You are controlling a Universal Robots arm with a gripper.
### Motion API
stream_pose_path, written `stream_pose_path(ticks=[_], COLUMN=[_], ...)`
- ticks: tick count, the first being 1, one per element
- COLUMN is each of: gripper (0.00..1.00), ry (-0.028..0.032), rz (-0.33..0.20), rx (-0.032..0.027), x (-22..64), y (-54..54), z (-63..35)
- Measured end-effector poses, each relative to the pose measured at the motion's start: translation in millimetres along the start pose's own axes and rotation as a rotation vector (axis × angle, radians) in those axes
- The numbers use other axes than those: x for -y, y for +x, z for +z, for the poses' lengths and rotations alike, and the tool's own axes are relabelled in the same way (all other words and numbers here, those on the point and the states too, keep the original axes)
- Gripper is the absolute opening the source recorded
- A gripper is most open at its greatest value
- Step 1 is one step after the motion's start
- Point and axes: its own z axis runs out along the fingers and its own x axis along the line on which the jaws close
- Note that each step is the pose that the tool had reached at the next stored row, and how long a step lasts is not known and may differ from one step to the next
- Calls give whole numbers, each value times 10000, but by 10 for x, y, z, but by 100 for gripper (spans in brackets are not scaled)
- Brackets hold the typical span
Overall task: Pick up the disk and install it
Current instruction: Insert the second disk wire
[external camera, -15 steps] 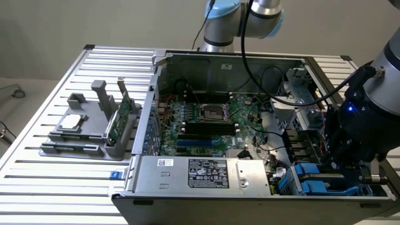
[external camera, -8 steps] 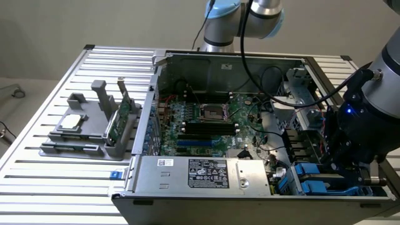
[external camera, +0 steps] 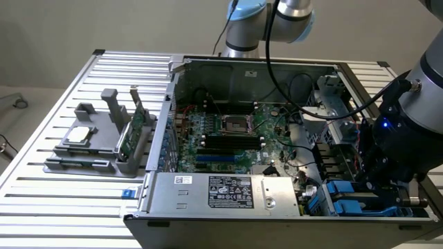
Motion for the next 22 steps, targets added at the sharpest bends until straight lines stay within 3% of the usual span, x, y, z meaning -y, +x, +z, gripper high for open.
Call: stream_pose_path(ticks=[5,6,8,9,16,22], gripper=[18,24,24,31,31,31], ry=[-3,-2,0,0,-1,-5], rz=[-5,-5,-6,-5,-4,-4], rx=[-6,-8,-8,-6,-5,-4], x=[-1,-1,-1,-1,-6,102], y=[-2,-2,-2,-2,0,-30], z=[3,4,3,-1,-67,-96])
